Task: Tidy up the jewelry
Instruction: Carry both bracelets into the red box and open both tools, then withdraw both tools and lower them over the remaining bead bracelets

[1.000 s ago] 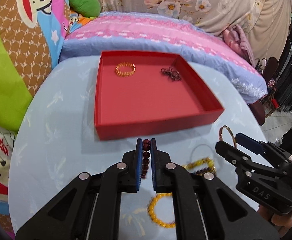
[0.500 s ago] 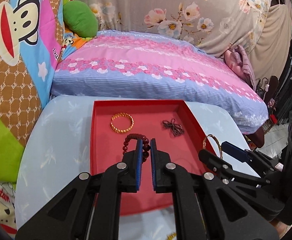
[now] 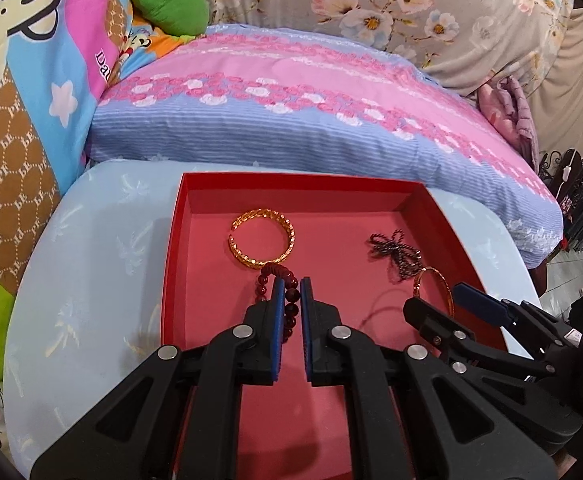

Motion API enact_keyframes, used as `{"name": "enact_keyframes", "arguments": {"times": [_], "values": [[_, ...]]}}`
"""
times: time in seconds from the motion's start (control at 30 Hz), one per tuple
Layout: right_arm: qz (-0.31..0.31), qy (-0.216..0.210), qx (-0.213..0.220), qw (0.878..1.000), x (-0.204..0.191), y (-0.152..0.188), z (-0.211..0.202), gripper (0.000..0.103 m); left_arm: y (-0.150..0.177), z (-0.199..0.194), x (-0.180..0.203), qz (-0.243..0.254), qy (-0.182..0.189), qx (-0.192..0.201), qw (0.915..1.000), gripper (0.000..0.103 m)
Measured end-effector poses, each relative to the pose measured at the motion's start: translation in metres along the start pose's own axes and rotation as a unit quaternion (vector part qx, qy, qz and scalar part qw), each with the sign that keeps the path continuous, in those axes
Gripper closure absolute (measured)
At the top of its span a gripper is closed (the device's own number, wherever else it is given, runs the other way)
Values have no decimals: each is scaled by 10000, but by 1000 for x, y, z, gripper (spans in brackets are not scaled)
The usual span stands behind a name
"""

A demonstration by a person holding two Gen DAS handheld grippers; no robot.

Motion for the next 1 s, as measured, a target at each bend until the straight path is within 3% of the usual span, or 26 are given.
{"name": "enact_keyframes", "arguments": {"times": [0.13, 0.37, 0.67, 1.0], "values": [[28, 18, -57, 10000, 2, 2, 6, 46, 0, 7, -3, -16, -76, -7, 10000, 94], [-40, 97, -21, 9999, -1, 3, 7, 45, 2, 8, -8, -14, -189, 32, 9998, 78], [-89, 59, 96, 9999, -13, 3, -8, 45, 5, -8, -13, -24, -216, 124, 9997, 77], [-331, 171, 323, 9988, -29, 24, -59, 45, 21, -52, -13, 0, -162, 276, 9995, 77]]}}
Point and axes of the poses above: each gripper's, at about its wrist camera, not at the fingertips, and z roughly the way its jaws point, x to its right, y to its underside, the point moved 10 cm from there along z, roughly the way its jaws point, and after that the axes turned 14 degrees about -y, right-handed, at the moved point
